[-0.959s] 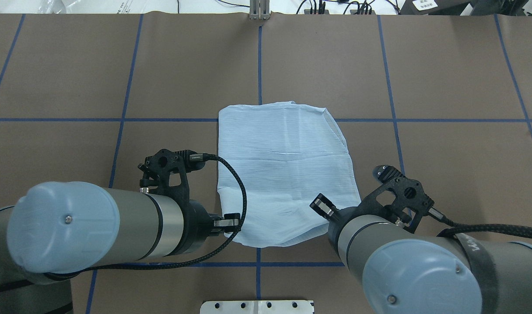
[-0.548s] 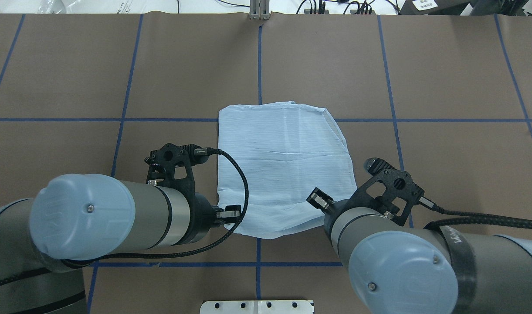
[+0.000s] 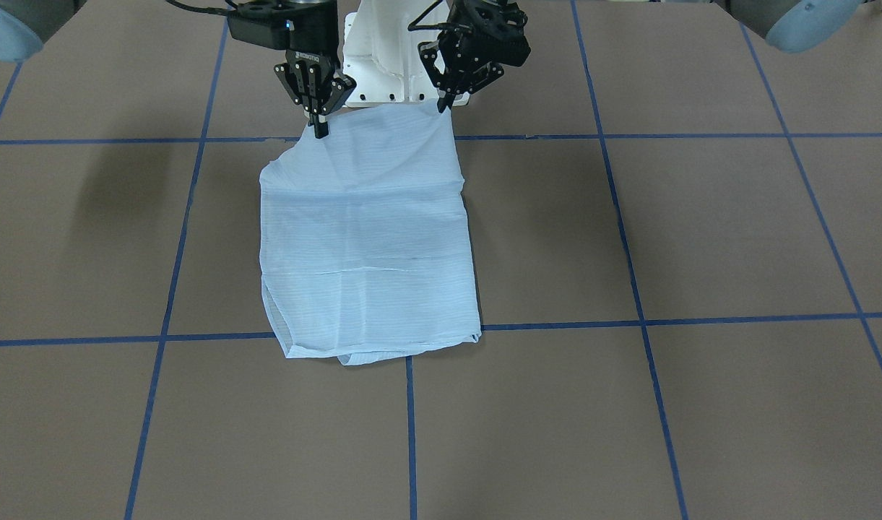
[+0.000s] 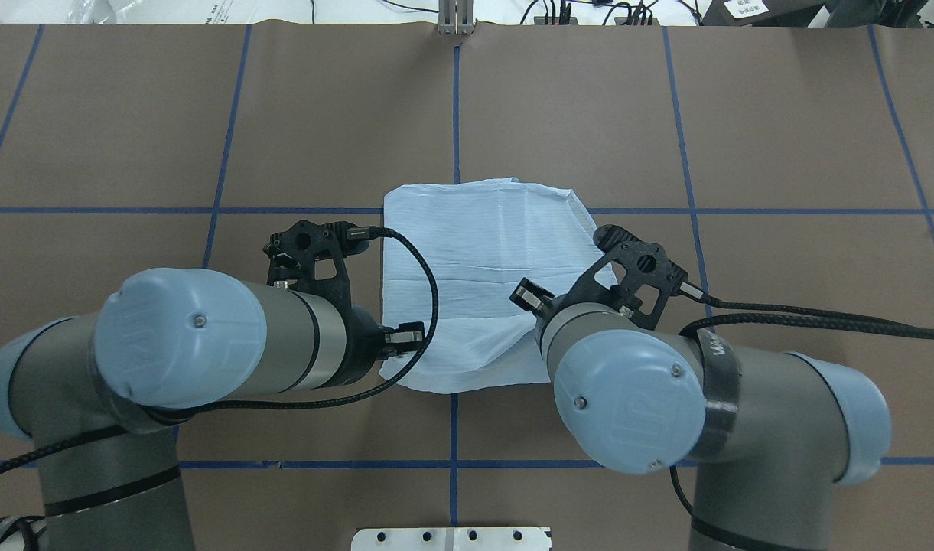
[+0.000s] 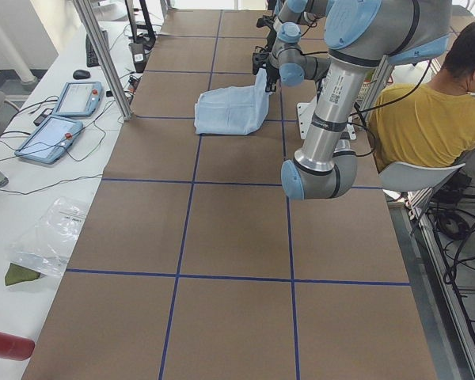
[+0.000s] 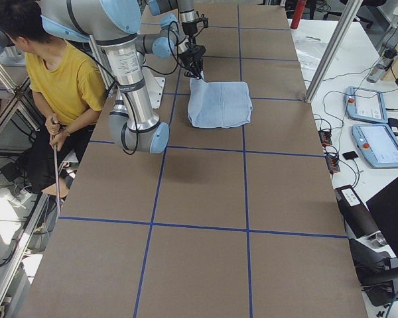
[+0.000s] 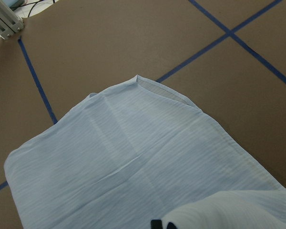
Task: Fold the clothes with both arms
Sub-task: 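Fold the held edge with both grippers over onto the far edge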
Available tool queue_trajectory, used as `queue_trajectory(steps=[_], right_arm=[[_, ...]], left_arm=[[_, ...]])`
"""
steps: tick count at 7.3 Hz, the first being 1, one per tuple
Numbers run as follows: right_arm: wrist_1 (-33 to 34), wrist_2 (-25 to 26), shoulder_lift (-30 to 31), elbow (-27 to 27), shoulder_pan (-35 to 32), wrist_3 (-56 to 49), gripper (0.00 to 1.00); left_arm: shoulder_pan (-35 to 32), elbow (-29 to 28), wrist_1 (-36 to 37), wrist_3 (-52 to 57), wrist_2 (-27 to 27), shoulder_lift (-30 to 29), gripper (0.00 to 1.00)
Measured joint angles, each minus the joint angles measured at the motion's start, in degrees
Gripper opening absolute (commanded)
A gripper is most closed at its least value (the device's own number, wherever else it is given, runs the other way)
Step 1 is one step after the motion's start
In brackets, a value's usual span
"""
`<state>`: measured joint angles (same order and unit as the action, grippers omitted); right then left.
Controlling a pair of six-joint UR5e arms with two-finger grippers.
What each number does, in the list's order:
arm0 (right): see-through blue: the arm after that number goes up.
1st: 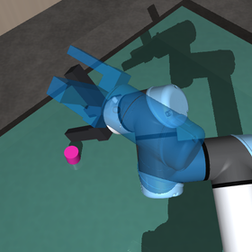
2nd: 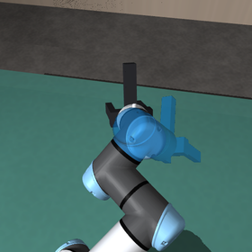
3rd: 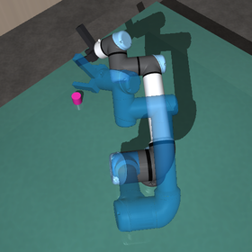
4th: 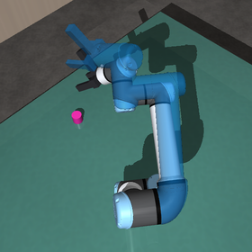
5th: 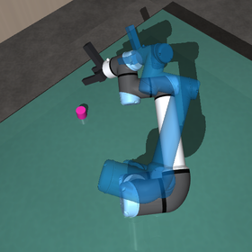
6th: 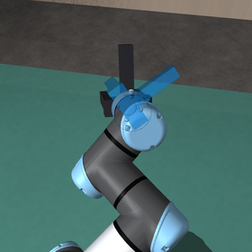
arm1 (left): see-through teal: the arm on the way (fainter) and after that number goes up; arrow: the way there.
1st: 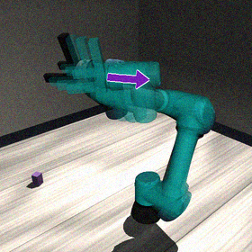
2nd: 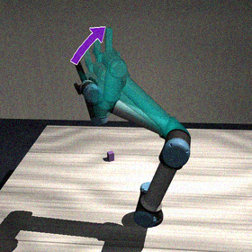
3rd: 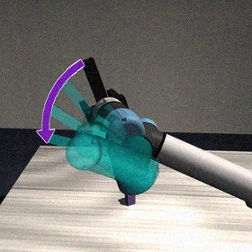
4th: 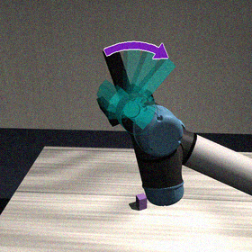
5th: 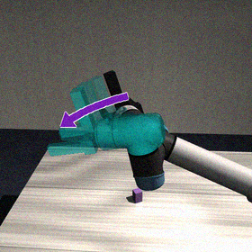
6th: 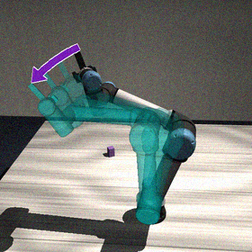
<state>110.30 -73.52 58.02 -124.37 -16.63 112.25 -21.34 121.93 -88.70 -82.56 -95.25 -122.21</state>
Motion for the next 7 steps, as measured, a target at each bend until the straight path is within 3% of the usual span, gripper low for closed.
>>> queue_trajectory(steps=[4, 7], right_arm=[[-7.82, -0.26, -3.02, 11.64, -6.54, -5.9, 0.0], [-17.22, -0.49, -8.01, 25.78, -10.44, -9.1, 0.0]], left_arm=[[-8.43, -17.87, -10.75, 6.26, 0.92, -5.62, 0.0], [-12.64, -32.33, -18.49, 9.67, 0.94, -11.23, 0.0]])
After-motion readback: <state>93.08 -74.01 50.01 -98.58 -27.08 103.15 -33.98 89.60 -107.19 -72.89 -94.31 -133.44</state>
